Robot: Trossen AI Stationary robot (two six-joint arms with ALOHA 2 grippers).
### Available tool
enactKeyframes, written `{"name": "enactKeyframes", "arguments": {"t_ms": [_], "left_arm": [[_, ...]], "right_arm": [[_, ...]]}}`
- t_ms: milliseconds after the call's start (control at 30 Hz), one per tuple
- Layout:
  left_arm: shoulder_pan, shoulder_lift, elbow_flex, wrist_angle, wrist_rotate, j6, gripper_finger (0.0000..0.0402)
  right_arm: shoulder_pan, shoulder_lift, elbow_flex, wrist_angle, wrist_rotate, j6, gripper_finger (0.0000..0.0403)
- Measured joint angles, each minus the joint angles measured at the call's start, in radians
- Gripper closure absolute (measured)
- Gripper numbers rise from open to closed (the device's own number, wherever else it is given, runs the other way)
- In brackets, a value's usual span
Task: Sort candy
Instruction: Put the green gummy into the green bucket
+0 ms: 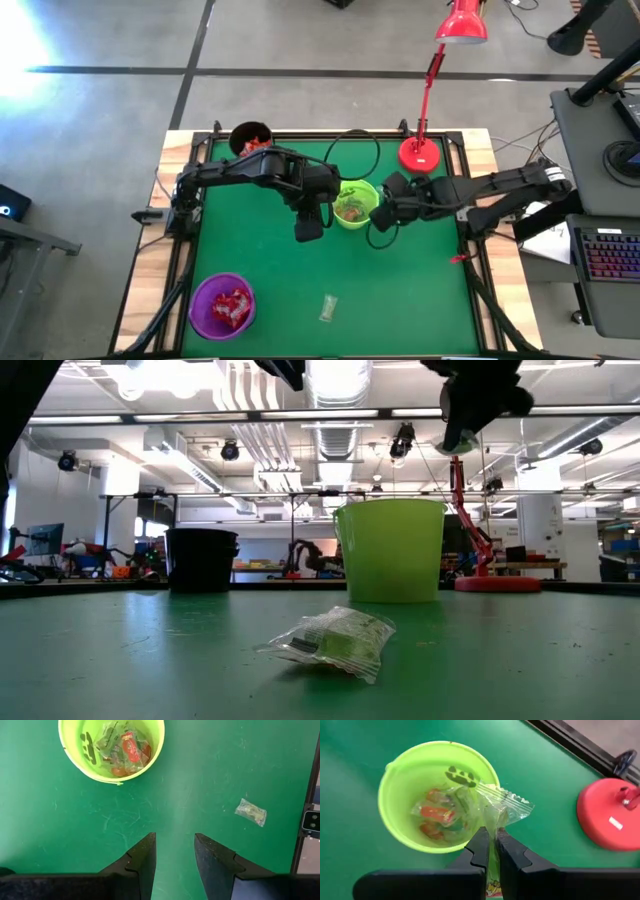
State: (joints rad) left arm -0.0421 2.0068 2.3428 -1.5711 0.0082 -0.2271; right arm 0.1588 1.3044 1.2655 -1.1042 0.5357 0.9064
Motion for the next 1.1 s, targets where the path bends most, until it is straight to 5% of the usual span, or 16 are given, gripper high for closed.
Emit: {"name": "enactKeyframes", "arguments": {"t_ms": [400, 667, 1100], "left_arm": [[0.005, -0.019, 0.000, 0.000, -0.003, 0.001, 0.0285], [0.006, -0.044, 0.000, 0.000, -0.027, 0.004, 0.0285], [0.006, -0.051, 0.000, 0.000, -0.027, 0.026, 0.0285]], "right_arm": [[-0.125, 0.007, -0.018, 0.274, -0.216, -0.308, 0.0390], [-0.130, 0.007, -0.022, 0.405, -0.262, -0.437, 0.0388], [-0.136, 0.098, 0.001, 0.430, -0.300, -0.527, 0.0291]]}}
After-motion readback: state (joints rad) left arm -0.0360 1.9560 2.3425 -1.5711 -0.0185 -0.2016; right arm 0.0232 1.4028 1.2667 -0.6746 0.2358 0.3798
